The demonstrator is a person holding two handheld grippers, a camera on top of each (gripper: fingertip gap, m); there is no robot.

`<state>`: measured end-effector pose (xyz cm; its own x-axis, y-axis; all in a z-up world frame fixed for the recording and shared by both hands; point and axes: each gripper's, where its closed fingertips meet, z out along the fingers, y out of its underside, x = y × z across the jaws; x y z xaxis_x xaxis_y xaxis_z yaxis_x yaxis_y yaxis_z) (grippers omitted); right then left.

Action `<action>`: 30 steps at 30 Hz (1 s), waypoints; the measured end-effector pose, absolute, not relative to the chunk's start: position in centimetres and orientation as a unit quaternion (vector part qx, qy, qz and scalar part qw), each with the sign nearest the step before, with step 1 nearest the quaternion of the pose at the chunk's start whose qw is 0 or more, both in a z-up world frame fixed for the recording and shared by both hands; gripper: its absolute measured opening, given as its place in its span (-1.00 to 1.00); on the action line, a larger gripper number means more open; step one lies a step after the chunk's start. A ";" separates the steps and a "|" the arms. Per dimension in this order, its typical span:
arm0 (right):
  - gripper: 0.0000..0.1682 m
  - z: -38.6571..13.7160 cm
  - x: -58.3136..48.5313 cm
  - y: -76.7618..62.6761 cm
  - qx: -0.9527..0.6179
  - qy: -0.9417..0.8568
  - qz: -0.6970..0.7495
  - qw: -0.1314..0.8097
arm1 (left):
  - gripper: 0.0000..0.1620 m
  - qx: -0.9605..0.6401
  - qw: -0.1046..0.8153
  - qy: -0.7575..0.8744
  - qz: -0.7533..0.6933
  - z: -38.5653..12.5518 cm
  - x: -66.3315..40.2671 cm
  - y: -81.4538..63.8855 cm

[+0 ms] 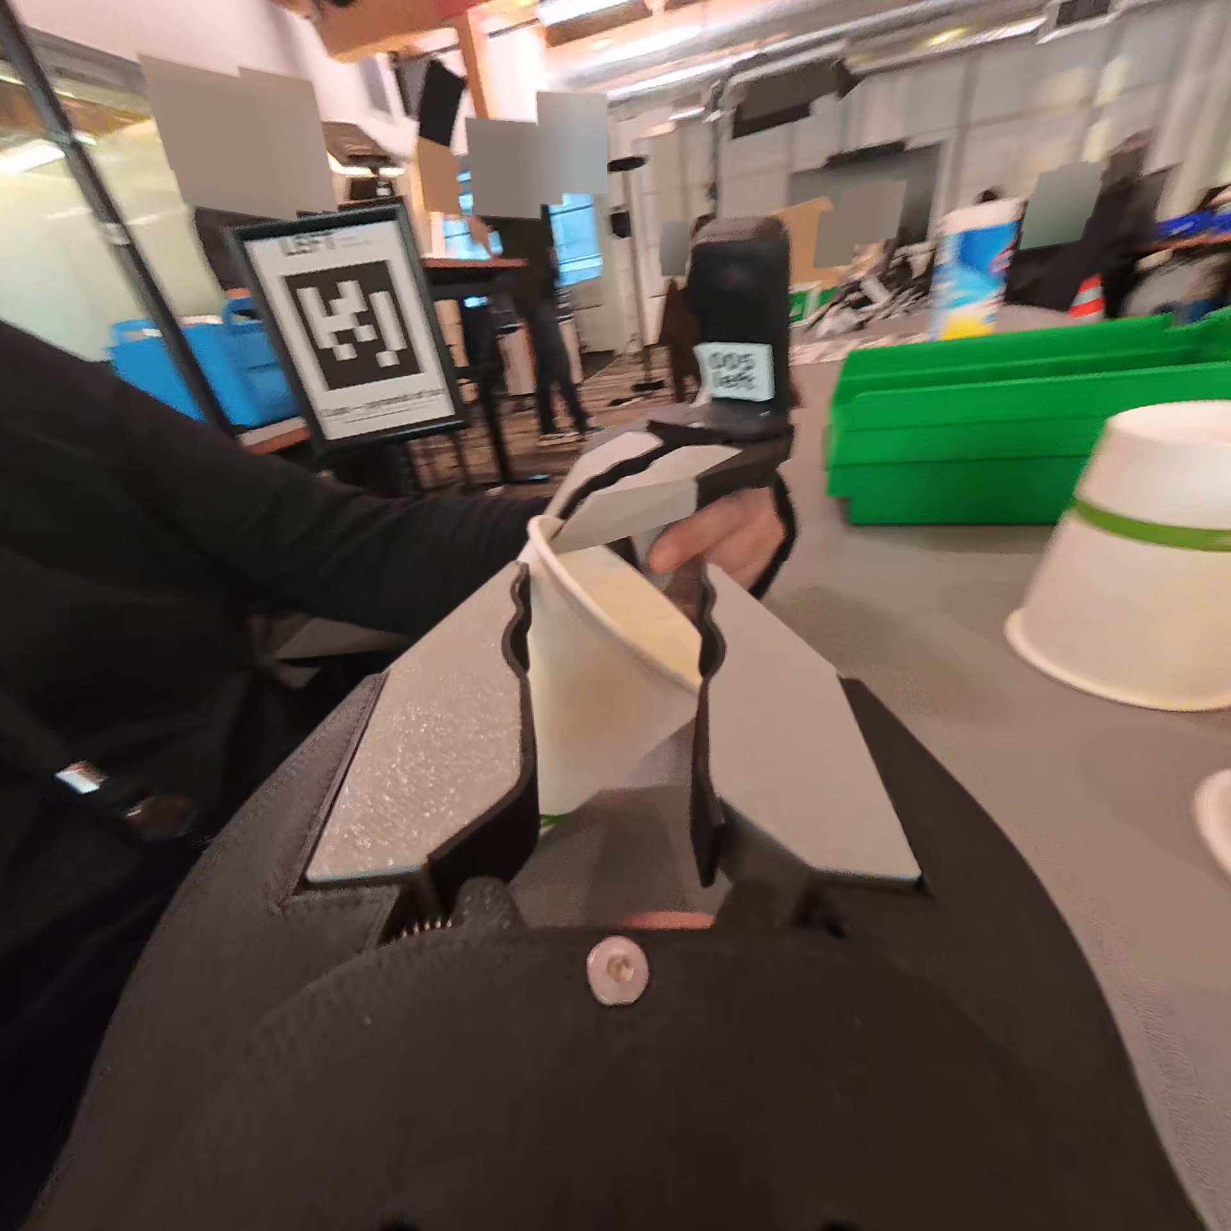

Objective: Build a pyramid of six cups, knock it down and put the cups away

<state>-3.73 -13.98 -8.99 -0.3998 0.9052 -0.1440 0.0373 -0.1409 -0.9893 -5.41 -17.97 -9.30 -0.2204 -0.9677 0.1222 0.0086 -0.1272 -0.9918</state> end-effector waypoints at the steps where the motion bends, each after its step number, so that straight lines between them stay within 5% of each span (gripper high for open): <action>1: -0.51 -9.3 -3.6 -14.9 -0.416 -0.568 0.634 0.320 | -1.00 -0.466 0.415 0.514 -0.588 -9.3 -5.4 -18.0; 7: -0.80 -11.3 -3.2 -17.9 -0.393 -0.627 0.629 0.236 | -0.96 -0.474 0.427 0.510 -0.578 -9.3 -5.4 -17.4; 15: -1.00 -10.7 -3.4 -16.8 -0.399 -0.622 0.617 0.270 | -0.92 -0.514 0.515 0.427 -0.537 -8.2 -6.3 -13.2; 22: -1.00 -7.3 -3.2 -10.3 -0.440 -0.524 0.563 0.463 | -0.92 -0.536 0.646 0.240 -0.488 -5.1 -11.8 -7.0; 30: -1.00 -3.8 1.3 -2.3 -0.455 -0.402 0.141 0.782 | -0.93 -0.612 0.686 0.183 -0.348 -7.3 -14.3 -3.1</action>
<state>1.27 -2.28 -3.82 0.6369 0.5868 0.5000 0.1443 0.5464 -0.8250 -14.26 -3.07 -7.26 0.6906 -0.7017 0.1752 0.2546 0.0092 -0.9670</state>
